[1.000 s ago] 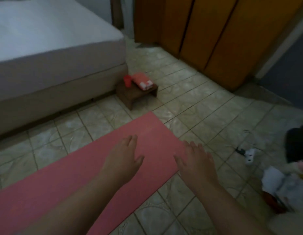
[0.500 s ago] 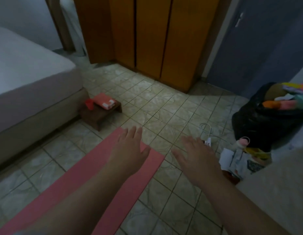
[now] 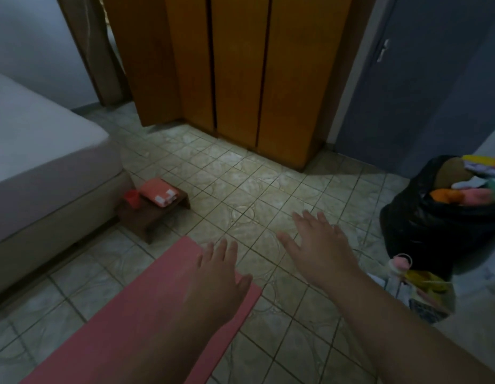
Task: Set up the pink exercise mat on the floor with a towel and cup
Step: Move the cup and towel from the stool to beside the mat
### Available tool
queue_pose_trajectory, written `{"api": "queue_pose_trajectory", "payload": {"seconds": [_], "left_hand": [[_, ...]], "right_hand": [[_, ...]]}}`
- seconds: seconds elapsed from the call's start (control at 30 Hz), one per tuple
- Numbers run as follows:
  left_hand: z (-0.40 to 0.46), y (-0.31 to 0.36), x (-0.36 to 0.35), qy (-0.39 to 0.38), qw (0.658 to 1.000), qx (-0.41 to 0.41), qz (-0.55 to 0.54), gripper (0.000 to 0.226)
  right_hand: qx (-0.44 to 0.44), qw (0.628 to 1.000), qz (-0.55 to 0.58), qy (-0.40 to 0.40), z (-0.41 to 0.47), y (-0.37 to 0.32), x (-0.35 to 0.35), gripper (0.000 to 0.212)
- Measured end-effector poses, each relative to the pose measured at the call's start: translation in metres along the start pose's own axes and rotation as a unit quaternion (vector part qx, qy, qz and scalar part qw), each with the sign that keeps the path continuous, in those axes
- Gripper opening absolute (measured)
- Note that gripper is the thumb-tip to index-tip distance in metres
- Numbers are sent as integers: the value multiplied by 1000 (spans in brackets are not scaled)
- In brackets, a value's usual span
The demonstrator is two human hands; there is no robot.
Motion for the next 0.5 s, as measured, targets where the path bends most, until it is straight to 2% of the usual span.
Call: {"api": "queue_pose_trajectory", "payload": {"seconds": [0.3,0.5], "left_hand": [[78,-30,-34,-91,996,21,1,76],[204,-76,8,-59,997,31,24,74]], "right_hand": [[28,999,4,40,153,-51,40,78],[-5,1000,7,5,226,-61,9,76]]}}
Point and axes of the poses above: each hand's wrist, its own z-axis towards the middle knuckle, its own x-axis out of the back of the hand, y = z × x, the point moved 5 cm from there along z, towards the middle knuckle, and after that the axes turned 11 degrees about -x, right-handed, at the moved point
